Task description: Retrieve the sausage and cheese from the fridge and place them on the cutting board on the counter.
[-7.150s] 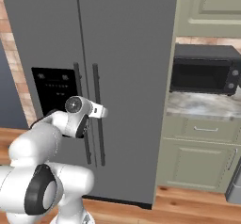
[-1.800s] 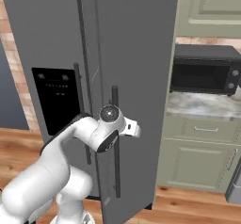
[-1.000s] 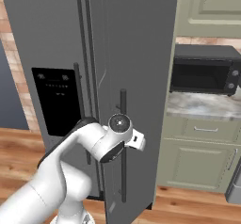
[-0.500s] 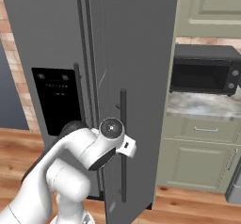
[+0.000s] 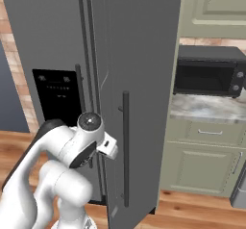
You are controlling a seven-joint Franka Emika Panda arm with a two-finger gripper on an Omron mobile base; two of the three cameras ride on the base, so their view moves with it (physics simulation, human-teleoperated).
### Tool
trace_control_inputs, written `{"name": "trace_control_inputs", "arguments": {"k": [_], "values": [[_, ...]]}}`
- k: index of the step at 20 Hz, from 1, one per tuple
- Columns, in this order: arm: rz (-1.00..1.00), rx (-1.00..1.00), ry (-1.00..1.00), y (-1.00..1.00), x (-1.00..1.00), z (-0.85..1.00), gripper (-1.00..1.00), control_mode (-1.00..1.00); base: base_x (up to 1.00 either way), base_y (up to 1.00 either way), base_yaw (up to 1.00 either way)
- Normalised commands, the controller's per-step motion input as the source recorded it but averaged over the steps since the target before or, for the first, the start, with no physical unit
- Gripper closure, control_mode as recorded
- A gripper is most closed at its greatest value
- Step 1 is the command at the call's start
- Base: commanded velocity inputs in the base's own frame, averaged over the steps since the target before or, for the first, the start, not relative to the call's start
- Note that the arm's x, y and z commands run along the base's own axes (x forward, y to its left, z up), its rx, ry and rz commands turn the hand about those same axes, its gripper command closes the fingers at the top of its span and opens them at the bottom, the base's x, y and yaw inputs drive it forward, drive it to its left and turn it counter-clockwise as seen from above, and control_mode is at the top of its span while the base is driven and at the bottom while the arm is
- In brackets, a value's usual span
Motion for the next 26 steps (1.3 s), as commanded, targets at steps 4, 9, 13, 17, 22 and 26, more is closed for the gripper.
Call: {"name": "trace_control_inputs", "arguments": {"k": [4,9,13,17,22,26], "values": [[-0.07,0.00,0.08,0.81,0.00,0.05,-1.00,-1.00,0.00,0.00,0.00],[-0.16,0.00,0.06,0.68,0.20,0.17,-1.00,-1.00,0.00,0.00,0.00],[-0.30,0.00,0.00,0.52,0.32,0.19,-1.00,-1.00,0.00,0.00,0.00],[-0.35,0.04,0.00,0.36,0.44,0.09,-1.00,-1.00,0.00,0.00,0.00],[-0.47,0.03,-0.01,0.10,0.45,0.00,-1.00,-1.00,0.00,0.00,0.00],[-0.54,0.04,-0.01,0.09,0.39,0.00,-1.00,-1.00,0.00,0.00,0.00]]}}
